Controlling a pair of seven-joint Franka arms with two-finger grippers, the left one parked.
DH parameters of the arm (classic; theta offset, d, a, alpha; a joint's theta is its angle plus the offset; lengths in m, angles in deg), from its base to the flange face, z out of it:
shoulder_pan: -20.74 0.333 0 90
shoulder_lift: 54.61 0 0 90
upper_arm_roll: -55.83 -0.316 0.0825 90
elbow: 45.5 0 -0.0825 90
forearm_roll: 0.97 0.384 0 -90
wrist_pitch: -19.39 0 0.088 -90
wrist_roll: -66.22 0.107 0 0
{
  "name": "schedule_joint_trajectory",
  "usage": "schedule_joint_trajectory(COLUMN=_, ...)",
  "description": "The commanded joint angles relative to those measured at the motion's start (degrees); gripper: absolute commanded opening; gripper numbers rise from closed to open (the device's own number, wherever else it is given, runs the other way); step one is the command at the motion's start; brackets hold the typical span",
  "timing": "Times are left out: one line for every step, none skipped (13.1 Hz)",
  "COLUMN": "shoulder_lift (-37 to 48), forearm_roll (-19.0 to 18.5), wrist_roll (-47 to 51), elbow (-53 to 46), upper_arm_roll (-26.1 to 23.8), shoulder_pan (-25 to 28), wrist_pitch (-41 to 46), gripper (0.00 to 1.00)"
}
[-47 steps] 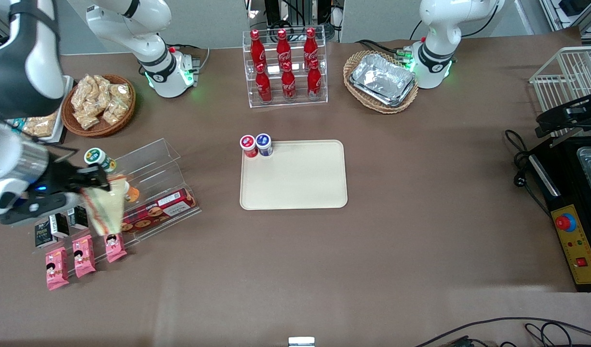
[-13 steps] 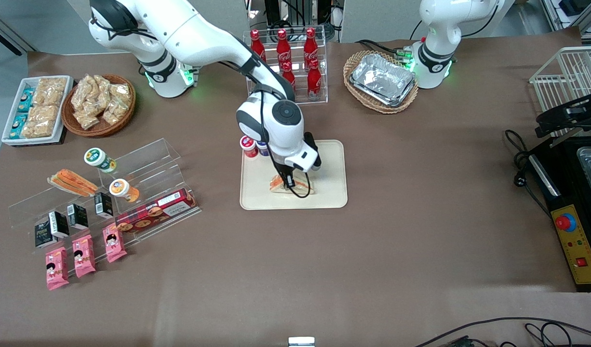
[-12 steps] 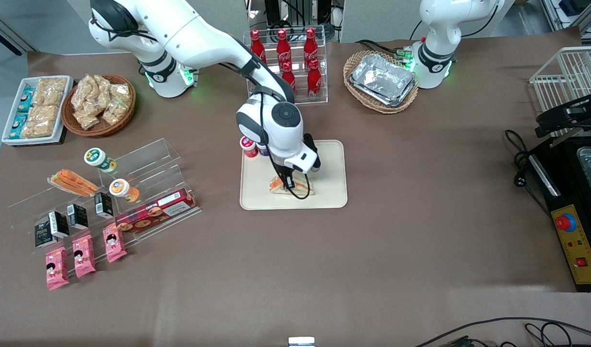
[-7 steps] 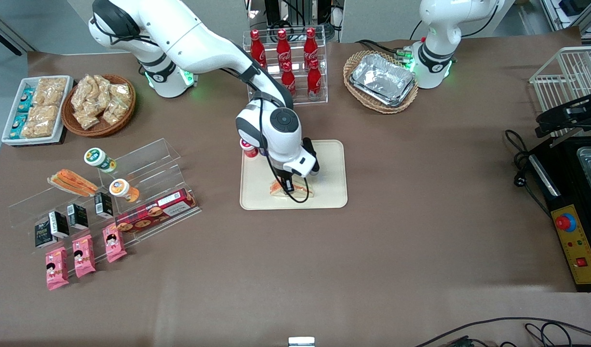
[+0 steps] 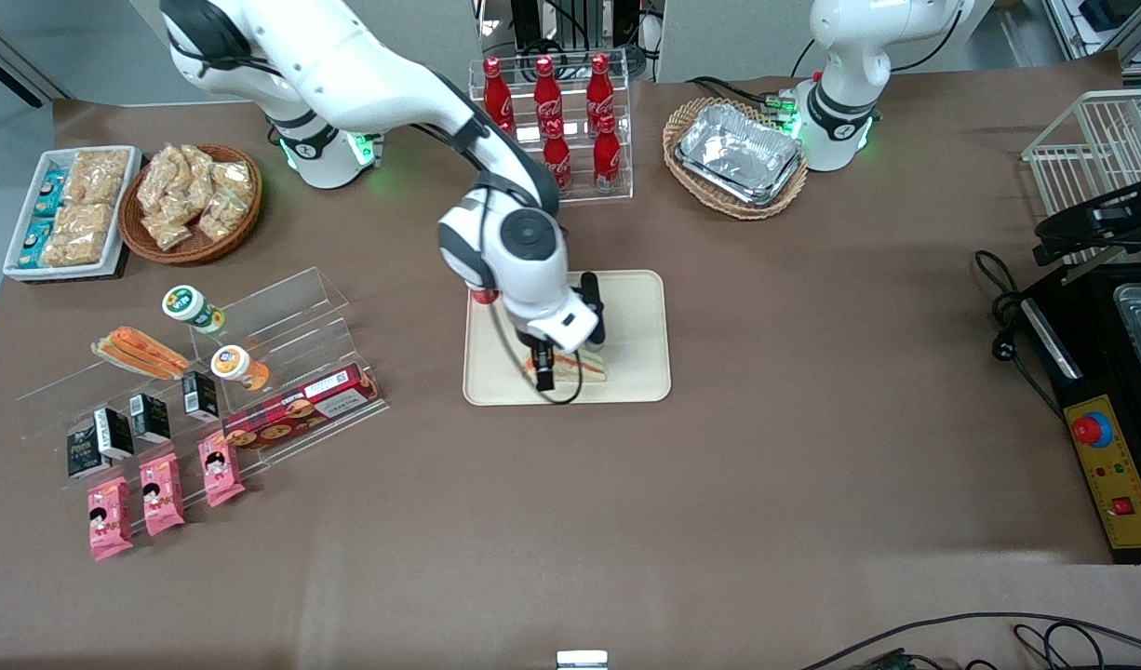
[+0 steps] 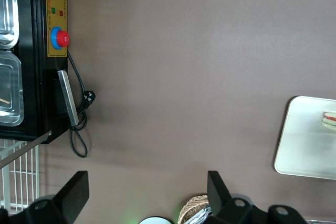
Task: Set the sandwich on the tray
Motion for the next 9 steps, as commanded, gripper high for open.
schedule_joint_trajectory(shoulder_lift=6.35, forearm_roll=6.50, wrist_roll=4.93, elbow=0.62, upper_arm_roll=-0.29, shoulder_pan=-6.33, wrist_pitch=3.12, gripper=1.00)
schedule_joint_trajectory(shoulder_lift=7.93, forearm_roll=6.50, wrist_roll=7.04, elbow=0.62, upper_arm_roll=-0.38, shoulder_pan=-8.61, wrist_pitch=3.90, gripper=1.00)
schedule_joint_trajectory(shoulder_lift=10.04, forearm_roll=6.59, wrist_roll=8.89, elbow=0.62, upper_arm_roll=-0.38, shoulder_pan=-10.98, wrist_pitch=5.82, gripper=1.00)
schedule_joint_trajectory(shoulder_lift=12.41, forearm_roll=6.85, wrist_roll=11.00, elbow=0.62, upper_arm_roll=-0.29, shoulder_pan=-13.10, wrist_pitch=8.28, gripper=1.00)
schedule_joint_trajectory(shoulder_lift=14.87, forearm_roll=6.85, wrist_roll=13.02, elbow=0.62, upper_arm_roll=-0.29, shoulder_pan=-15.64, wrist_pitch=11.00, gripper=1.00)
schedule_joint_trajectory(shoulder_lift=17.33, forearm_roll=6.85, wrist_roll=14.43, elbow=0.62, upper_arm_roll=-0.29, shoulder_pan=-18.02, wrist_pitch=13.73, gripper=1.00)
schedule_joint_trajectory(shoulder_lift=19.61, forearm_roll=6.85, wrist_roll=15.49, elbow=0.62, upper_arm_roll=-0.29, shoulder_pan=-20.39, wrist_pitch=16.36, gripper=1.00)
schedule_joint_trajectory(shoulder_lift=21.55, forearm_roll=6.85, wrist_roll=16.81, elbow=0.62, upper_arm_roll=-0.29, shoulder_pan=-23.02, wrist_pitch=18.74, gripper=1.00)
schedule_joint_trajectory(shoulder_lift=23.14, forearm_roll=6.85, wrist_roll=17.86, elbow=0.62, upper_arm_roll=-0.29, shoulder_pan=-25.57, wrist_pitch=21.29, gripper=1.00)
